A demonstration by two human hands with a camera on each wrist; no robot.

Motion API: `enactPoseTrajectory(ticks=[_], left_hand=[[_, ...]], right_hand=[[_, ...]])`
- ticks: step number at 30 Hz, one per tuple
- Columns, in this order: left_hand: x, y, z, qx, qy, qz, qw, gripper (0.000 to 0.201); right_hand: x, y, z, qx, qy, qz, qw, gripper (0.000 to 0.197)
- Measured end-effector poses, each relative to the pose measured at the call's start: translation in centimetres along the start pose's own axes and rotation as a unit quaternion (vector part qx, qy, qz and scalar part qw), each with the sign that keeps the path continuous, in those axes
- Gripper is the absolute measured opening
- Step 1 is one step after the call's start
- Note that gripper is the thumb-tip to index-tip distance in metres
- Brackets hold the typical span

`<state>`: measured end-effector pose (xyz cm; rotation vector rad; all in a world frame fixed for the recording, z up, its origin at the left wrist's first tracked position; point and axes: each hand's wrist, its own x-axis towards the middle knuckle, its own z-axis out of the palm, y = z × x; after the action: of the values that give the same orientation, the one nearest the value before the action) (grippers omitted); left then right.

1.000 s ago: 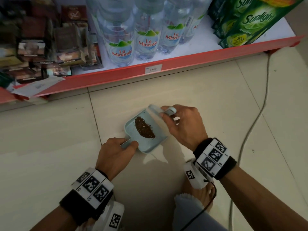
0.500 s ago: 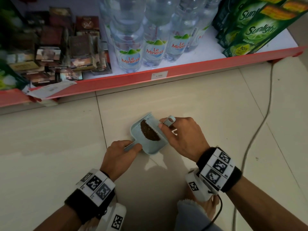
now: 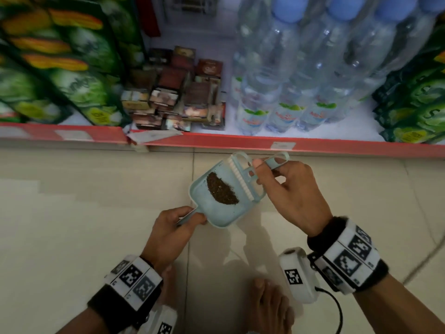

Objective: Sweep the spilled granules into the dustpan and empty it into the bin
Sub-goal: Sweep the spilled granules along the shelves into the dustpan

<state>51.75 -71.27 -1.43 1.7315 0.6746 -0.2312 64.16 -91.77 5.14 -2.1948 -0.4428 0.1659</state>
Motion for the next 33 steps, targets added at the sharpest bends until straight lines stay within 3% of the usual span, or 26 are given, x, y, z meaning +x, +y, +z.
enactPoseTrajectory(ticks=[7,14,28,33], left_hand=[[-2.6,0.2,-5.0,-0.029,0.109,0.003,0.994,0.020],[-7.2,1.2,-11.5,-0.081,0.195,-0.034,0.977,0.021],[-8.8,-4.5,-22.6,-0.162,0.212,-0.052,0.962,0.034],[-7.9,-6.6,-27.8,-0.184,0.217,-0.029,0.958,0.023]], right_hand=[[3.4,-5.3,3.9,0.019,-0.099,-0.126,0.987,0.048],[5.7,-11.7,8.1,0.029,-0.191,-0.236,0.952,0.054],[8.6,-21.9,18.3,-0.070,-0.259,-0.278,0.923,0.058],[9.7,-28.1,23.1,-0.149,-0.316,-0.298,0.888,0.041]])
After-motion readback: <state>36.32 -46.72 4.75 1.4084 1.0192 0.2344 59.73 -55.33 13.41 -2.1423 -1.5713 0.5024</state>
